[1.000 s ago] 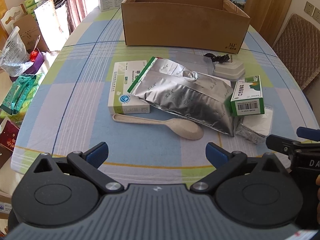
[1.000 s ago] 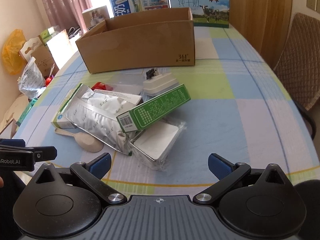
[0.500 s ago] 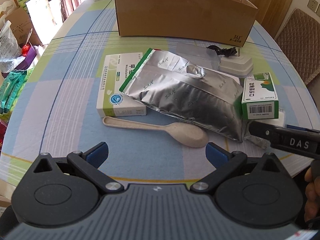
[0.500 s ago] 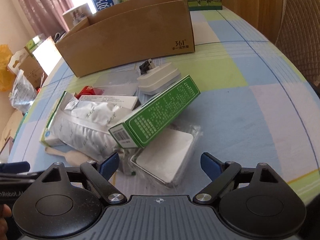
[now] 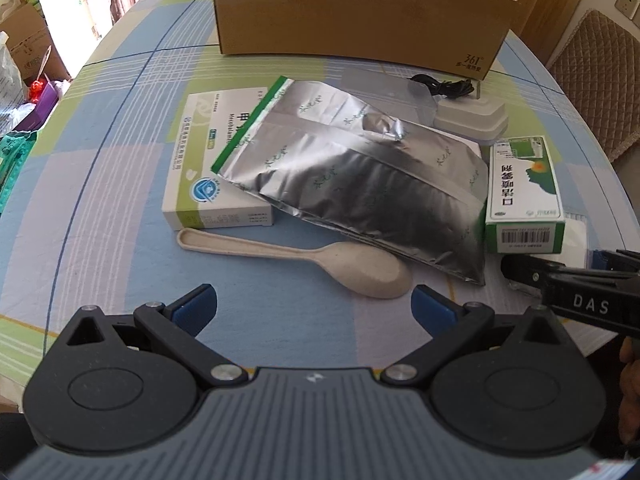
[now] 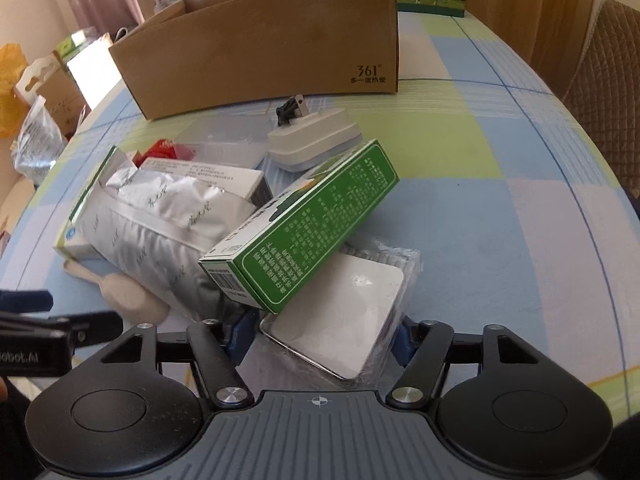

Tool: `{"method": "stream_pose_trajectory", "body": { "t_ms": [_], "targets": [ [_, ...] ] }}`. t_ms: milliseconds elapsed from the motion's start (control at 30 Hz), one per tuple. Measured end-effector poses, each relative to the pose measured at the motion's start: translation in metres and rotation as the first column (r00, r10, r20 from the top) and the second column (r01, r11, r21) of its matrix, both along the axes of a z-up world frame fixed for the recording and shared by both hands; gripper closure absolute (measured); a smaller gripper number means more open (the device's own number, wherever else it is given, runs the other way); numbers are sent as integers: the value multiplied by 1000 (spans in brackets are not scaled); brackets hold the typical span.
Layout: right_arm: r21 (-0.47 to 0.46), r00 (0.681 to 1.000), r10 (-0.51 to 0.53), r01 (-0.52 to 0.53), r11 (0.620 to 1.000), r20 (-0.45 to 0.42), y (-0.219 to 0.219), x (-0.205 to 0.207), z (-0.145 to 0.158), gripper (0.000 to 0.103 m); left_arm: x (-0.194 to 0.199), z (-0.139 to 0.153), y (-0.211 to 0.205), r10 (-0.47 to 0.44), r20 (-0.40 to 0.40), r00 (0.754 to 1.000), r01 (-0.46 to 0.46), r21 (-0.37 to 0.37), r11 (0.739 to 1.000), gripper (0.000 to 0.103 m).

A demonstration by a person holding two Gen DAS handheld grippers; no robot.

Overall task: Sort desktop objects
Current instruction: 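Move the right gripper toward the clear plastic tray and close on it, then lower the left gripper onto the beige spoon handle and close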

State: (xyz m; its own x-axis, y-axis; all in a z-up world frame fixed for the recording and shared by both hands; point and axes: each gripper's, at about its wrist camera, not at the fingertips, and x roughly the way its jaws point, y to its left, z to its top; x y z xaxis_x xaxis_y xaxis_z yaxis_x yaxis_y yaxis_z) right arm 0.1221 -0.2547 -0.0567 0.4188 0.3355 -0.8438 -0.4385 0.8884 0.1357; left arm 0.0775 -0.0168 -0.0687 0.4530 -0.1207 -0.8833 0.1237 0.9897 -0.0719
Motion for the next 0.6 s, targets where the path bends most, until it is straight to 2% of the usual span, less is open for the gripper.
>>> {"method": "stream_pose_trajectory", "body": {
  "t_ms": [267, 400, 600],
  "targets": [
    [-83, 996, 40, -34, 996, 77, -18, -10, 8, 45, -3, -2, -9, -20, -2, 1000, 20, -12, 1000, 1],
    [-101, 994, 18, -7, 995, 104, -28, -4, 10, 45, -3, -2, -11, -23, -2, 1000, 23, -13, 1000, 1],
    [-97, 992, -68, 78, 992, 107, -35, -2, 15, 28, -4, -2, -13, -15, 2, 1000, 15, -10, 1000, 1]
  ]
}}
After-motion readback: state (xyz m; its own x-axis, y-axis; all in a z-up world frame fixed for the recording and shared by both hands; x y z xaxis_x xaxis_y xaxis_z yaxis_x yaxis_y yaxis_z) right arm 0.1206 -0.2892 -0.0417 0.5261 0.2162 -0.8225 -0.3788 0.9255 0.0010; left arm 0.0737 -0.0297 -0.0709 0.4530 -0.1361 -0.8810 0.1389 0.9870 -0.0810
